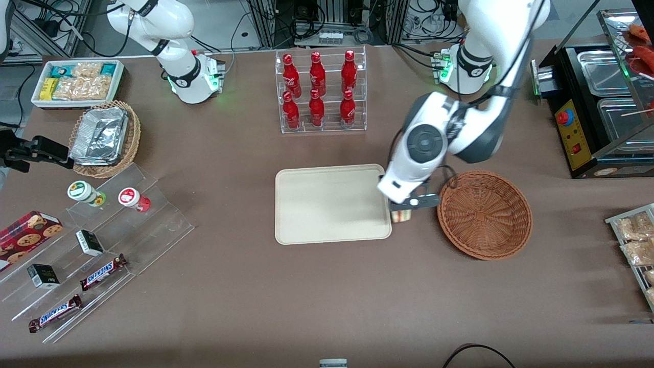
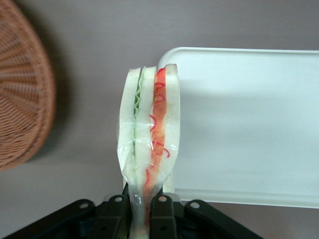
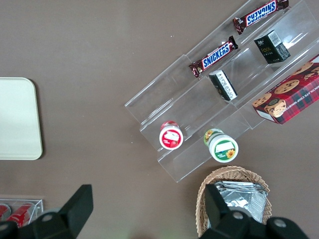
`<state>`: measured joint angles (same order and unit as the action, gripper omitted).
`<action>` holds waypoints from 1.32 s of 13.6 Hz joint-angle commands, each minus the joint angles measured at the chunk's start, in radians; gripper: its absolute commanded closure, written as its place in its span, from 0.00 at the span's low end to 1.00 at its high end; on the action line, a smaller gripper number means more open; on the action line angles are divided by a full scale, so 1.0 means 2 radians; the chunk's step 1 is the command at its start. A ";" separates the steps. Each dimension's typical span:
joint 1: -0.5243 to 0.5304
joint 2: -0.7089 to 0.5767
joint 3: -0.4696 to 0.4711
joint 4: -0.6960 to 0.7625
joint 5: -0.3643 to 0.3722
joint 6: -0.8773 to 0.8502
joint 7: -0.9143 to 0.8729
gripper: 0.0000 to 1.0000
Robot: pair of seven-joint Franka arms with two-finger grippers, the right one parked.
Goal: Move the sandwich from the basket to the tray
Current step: 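Lift the sandwich and carry it over the beige tray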
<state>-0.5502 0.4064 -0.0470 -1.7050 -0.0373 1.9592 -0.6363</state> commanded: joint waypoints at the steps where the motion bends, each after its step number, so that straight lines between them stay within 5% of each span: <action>1: -0.030 0.064 0.007 0.088 -0.021 -0.028 -0.011 1.00; 10: -0.090 0.177 0.007 0.208 -0.024 -0.025 -0.053 1.00; 18: -0.105 0.198 0.001 0.212 -0.036 0.005 -0.069 1.00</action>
<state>-0.7472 0.7911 -0.0496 -1.3054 -0.0874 1.9733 -0.7586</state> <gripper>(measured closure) 0.850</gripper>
